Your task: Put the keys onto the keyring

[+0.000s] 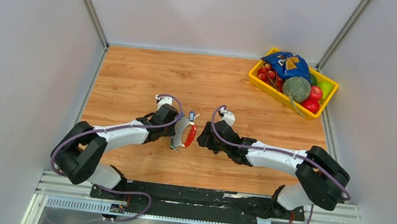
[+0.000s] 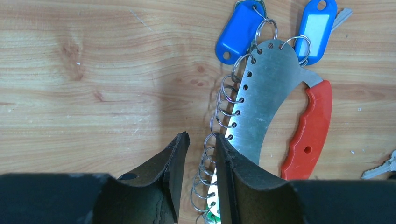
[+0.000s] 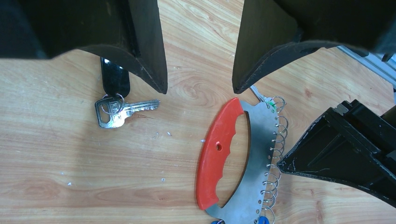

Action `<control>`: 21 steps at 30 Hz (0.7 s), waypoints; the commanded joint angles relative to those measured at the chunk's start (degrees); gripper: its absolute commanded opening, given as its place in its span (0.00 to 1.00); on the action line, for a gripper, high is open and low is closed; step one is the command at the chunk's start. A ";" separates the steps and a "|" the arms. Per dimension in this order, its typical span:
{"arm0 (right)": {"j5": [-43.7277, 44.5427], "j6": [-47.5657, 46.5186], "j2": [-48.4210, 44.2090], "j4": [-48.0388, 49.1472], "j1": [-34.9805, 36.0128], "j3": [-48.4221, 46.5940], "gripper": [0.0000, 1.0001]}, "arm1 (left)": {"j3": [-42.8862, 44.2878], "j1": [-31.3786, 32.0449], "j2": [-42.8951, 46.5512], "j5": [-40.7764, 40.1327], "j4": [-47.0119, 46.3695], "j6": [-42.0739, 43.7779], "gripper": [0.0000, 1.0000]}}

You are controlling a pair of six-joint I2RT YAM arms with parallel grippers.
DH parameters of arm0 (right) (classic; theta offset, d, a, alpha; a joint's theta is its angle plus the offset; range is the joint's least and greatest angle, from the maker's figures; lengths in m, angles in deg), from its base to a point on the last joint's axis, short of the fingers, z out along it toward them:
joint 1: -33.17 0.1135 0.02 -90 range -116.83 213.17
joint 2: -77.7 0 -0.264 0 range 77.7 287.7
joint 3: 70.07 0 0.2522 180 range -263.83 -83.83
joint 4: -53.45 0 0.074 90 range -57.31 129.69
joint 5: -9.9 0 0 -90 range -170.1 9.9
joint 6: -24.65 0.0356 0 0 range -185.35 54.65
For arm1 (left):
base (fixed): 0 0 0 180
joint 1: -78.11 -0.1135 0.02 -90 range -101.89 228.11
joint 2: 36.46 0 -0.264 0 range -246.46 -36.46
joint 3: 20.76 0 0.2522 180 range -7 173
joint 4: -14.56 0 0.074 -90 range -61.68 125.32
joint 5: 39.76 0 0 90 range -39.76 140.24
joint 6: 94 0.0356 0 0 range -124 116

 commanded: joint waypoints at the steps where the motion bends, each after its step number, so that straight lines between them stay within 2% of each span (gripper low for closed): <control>1: 0.49 -0.53 0.65 1.33 0.27 -0.95 0.56 | 1.74 -0.90 -0.48 -0.09 -2.56 0.79 0.37; 21: 0.56 -0.57 0.34 2.32 0.34 -0.03 0.56 | 2.08 -1.68 -0.66 2.53 -5.87 0.56 0.28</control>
